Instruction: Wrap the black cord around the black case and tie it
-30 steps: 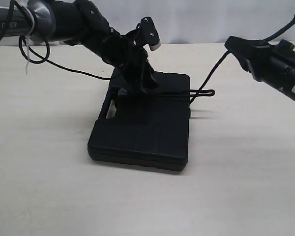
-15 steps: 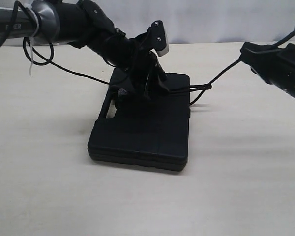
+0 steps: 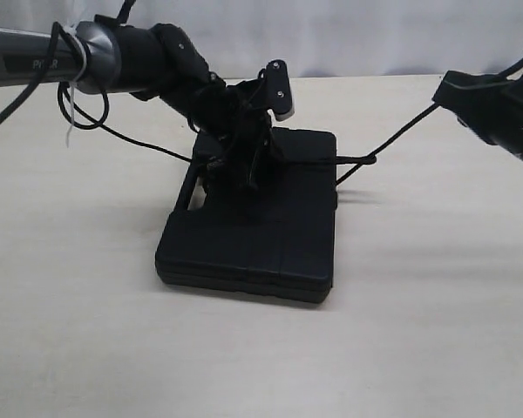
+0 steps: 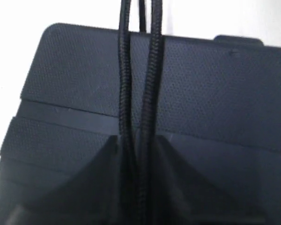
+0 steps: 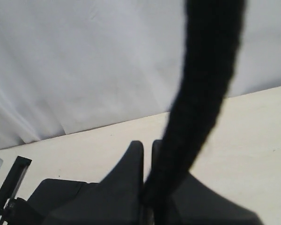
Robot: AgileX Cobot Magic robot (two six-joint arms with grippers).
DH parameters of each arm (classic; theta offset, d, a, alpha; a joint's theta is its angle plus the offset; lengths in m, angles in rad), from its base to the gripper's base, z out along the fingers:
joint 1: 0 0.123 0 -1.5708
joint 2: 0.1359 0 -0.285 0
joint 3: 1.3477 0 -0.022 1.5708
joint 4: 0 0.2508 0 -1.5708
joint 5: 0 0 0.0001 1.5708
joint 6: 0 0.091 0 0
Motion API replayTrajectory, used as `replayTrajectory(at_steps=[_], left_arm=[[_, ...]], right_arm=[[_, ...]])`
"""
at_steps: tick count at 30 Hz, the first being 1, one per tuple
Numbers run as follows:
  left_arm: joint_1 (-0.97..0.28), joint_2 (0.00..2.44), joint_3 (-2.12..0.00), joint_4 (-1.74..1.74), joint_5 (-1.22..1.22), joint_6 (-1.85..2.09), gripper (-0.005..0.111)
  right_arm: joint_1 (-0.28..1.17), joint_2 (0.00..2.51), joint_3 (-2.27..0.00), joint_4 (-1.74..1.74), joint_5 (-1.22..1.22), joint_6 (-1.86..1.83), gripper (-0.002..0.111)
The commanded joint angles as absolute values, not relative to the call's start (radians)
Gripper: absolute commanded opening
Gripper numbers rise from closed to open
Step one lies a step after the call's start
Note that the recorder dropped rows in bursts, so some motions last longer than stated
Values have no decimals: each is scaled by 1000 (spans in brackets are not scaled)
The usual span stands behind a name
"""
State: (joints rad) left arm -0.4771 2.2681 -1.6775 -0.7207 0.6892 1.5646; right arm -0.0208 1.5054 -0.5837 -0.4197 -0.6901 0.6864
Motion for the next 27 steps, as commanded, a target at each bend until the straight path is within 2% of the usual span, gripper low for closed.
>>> replayTrajectory(at_steps=[1, 6, 13, 19, 25, 27], left_arm=[[-481, 2267, -1677, -556, 699, 1466, 0], [-477, 2239, -1677, -473, 710, 1364, 0], [-466, 2225, -1677, -395, 775, 1333, 0], [-443, 2225, -1677, -403, 775, 1315, 0], [-443, 2225, -1677, -403, 771, 1310, 0], [-443, 2225, -1677, -403, 771, 1310, 0]], right_arm=[[-25, 1420, -580, -390, -619, 611, 4], [-25, 1349, -580, -244, -515, 456, 4], [-54, 1479, -580, 399, -469, -178, 4], [-163, 1609, -567, 407, -477, -149, 4], [-163, 1651, -568, 374, -503, -144, 4], [-163, 1649, -568, 395, -496, -243, 4]])
